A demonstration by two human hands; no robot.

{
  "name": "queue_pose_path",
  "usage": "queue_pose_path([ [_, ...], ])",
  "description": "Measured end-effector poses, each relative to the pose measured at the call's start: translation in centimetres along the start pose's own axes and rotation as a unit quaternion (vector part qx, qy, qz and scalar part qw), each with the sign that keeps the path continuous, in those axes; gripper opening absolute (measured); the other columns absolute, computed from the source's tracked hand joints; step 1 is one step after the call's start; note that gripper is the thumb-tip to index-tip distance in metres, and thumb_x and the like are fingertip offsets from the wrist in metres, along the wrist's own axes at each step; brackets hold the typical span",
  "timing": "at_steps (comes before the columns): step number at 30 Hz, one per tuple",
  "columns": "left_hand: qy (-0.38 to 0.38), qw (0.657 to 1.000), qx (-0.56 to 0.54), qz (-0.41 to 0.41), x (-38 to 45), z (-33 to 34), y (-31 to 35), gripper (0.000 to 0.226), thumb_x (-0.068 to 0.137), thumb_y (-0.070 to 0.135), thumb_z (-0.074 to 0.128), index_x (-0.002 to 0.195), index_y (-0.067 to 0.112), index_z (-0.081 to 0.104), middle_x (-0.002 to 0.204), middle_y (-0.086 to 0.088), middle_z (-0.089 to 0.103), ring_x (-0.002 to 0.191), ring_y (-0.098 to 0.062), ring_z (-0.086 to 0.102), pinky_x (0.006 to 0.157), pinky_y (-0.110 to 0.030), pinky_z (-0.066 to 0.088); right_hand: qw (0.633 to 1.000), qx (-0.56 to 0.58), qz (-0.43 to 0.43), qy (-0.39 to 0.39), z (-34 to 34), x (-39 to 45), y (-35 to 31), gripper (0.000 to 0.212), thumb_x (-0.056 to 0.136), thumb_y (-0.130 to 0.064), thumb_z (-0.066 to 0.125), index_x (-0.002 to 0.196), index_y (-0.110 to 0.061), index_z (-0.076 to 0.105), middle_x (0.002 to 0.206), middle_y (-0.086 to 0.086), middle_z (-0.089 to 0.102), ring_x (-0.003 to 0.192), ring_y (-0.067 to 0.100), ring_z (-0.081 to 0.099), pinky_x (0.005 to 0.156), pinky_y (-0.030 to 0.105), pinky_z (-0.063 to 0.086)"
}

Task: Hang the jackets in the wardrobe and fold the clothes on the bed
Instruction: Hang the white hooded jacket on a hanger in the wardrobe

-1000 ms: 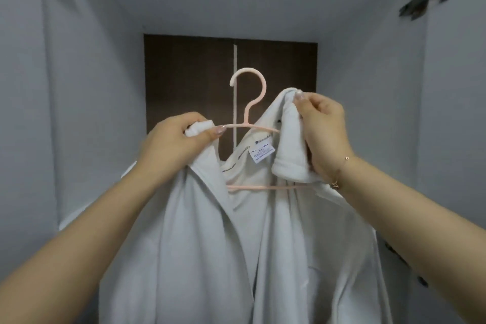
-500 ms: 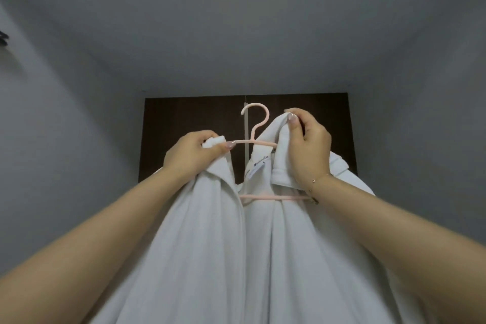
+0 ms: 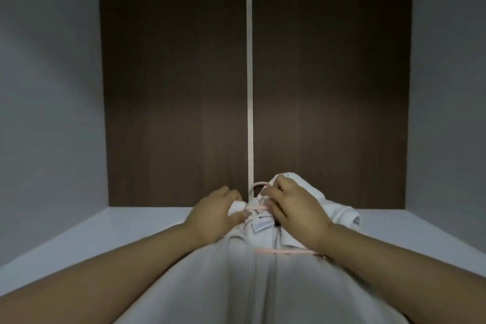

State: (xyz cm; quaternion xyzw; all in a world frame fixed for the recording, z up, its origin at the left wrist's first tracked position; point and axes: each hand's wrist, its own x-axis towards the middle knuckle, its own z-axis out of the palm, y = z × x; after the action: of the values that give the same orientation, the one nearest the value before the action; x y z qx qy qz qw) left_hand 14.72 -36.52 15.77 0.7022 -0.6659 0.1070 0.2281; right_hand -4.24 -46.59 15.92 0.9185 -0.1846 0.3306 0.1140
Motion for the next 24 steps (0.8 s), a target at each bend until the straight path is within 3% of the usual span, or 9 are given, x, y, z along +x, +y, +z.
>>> queue_pose_path([
  [3,0.001,0.996,0.088,-0.003,0.0,0.9,-0.3,0.042,0.098,0.055,0.039,0.128,0.027,0.049,0.122,0.001,0.045,0.116,-0.018,0.041,0.097,-0.034,0.031,0.998,-0.004,0.044,-0.044,0.9,0.3,0.6,0.038,0.103,-0.033,0.038,0.133,-0.016,0.052,0.115,0.006,0.048,0.111,0.023,0.046,0.092,0.033,0.037],
  [8,-0.030,0.972,0.231,-0.032,-0.5,0.3,0.5,0.059,0.100,0.058,0.018,0.149,0.027,0.026,0.151,0.003,0.029,0.143,-0.017,0.019,0.116,-0.046,0.007,0.974,0.006,0.058,-0.220,-0.1,-0.3,1.0,0.059,0.104,-0.044,0.023,0.156,-0.019,0.012,0.141,0.009,0.038,0.132,0.022,0.034,0.107,0.034,0.029],
  [11,-0.024,0.937,0.349,0.006,-1.9,-1.5,2.4,0.066,0.100,0.057,0.009,0.156,0.022,0.006,0.163,-0.001,0.009,0.151,-0.018,0.001,0.119,-0.052,-0.008,0.962,-0.065,0.045,-0.263,-2.4,-1.6,-0.5,0.066,0.101,-0.054,0.018,0.156,-0.022,-0.001,0.162,0.006,0.012,0.143,0.023,0.024,0.114,0.038,0.023],
  [13,0.017,0.929,0.369,0.024,-3.3,-3.3,4.0,0.064,0.100,0.055,0.008,0.156,0.024,-0.001,0.165,-0.002,0.002,0.151,-0.019,-0.004,0.119,-0.052,-0.010,0.956,-0.132,0.023,-0.262,-4.8,-2.8,-1.6,0.070,0.101,-0.057,0.019,0.156,-0.021,-0.005,0.164,0.004,-0.005,0.149,0.022,0.012,0.119,0.039,0.014],
  [18,0.087,0.906,0.407,0.073,-11.4,-8.4,8.3,0.063,0.097,0.052,-0.001,0.156,0.028,-0.001,0.165,-0.007,0.002,0.151,-0.023,-0.003,0.119,-0.053,-0.008,0.953,-0.227,-0.049,-0.193,-13.6,-7.7,-7.1,0.065,0.100,-0.056,0.016,0.156,-0.025,0.006,0.164,-0.002,-0.001,0.150,0.012,0.002,0.119,0.032,-0.001],
  [22,0.107,0.933,0.336,0.073,-21.3,-9.9,11.2,0.063,0.097,0.056,-0.002,0.156,0.033,-0.002,0.165,-0.003,0.001,0.152,-0.020,-0.005,0.119,-0.052,-0.007,0.970,-0.202,-0.019,-0.138,-19.5,-14.7,-13.1,0.065,0.095,-0.062,0.000,0.154,-0.035,-0.001,0.163,-0.008,-0.005,0.150,0.008,-0.003,0.120,0.030,-0.004],
  [24,0.114,0.948,0.289,0.063,-25.9,-10.5,12.4,0.061,0.097,0.055,-0.004,0.155,0.035,-0.002,0.165,0.000,0.005,0.152,-0.018,-0.002,0.120,-0.049,-0.005,0.977,-0.180,-0.010,-0.117,-21.1,-18.4,-17.0,0.065,0.095,-0.063,0.001,0.154,-0.037,0.008,0.163,-0.008,0.000,0.150,0.010,0.001,0.122,0.031,-0.002],
])
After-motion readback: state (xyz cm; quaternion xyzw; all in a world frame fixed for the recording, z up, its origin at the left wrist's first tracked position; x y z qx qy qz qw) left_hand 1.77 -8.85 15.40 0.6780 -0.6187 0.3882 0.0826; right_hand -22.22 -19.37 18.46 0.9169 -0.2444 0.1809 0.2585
